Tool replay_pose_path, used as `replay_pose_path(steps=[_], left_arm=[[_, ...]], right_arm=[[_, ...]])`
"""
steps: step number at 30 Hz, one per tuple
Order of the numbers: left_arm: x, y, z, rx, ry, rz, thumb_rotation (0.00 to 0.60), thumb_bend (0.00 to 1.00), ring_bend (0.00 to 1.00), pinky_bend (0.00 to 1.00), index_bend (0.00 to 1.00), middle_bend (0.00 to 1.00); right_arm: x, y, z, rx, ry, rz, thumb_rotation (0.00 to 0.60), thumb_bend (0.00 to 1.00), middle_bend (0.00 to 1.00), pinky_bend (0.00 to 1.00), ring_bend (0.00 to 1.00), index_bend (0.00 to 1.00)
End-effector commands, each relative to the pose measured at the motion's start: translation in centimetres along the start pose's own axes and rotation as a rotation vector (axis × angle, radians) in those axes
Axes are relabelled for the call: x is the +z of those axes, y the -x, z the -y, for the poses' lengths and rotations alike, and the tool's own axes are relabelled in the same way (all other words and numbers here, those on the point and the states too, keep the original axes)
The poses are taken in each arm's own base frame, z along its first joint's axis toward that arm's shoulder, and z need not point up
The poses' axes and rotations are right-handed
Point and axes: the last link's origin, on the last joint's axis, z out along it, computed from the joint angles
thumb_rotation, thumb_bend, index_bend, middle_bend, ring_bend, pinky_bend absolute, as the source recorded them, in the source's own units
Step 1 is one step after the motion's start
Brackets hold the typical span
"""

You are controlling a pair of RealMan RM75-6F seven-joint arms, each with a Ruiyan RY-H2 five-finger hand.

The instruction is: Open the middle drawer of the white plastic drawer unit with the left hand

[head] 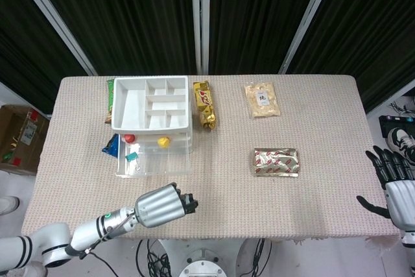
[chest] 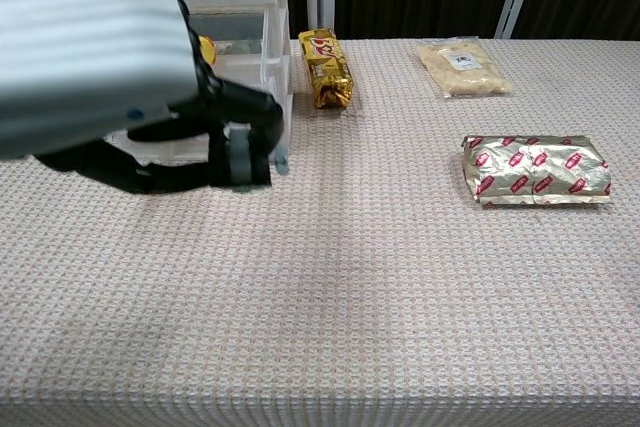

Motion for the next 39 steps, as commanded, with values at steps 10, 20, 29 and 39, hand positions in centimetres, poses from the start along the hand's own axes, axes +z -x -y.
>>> replay_pose_path(steps=[10, 20, 29, 39], left_arm=[[2.1, 6.9, -2.5, -0.011, 0.055, 0.156, 0.600, 0.45, 0.93, 1.00, 0.50, 0.87], [2.1, 6.2, -2.1, 0.037, -0.023, 0.121, 0.600, 0.15, 0.91, 1.00, 0.17, 0.81], [-1.5, -0.1, 2.1, -0.088, -0.294, -0.133, 0.600, 0.09, 0.88, 1.00, 0.17, 0.77], [-14.9, -2.6, 10.9, -0.243, -0.980, -0.177, 0.600, 0.09, 0.63, 0.68, 0.38, 0.62]], right_arm=[[-0.1, 0.1, 0.0, -0.001, 0.002, 0.003, 0.600, 0.05, 0.00, 0.00, 0.00, 0.00], [-0.2, -0.2, 0.1, -0.007, 0.000, -0.007, 0.600, 0.05, 0.00, 0.00, 0.00, 0.00], [-0.3, -0.3, 0.1, -0.002, -0.004, -0.009, 0.600, 0.05, 0.00, 0.00, 0.00, 0.00], [0.2, -0.3, 0.4, -0.013, -0.033, 0.028, 0.600, 0.05, 0.00, 0.00, 0.00, 0.00]])
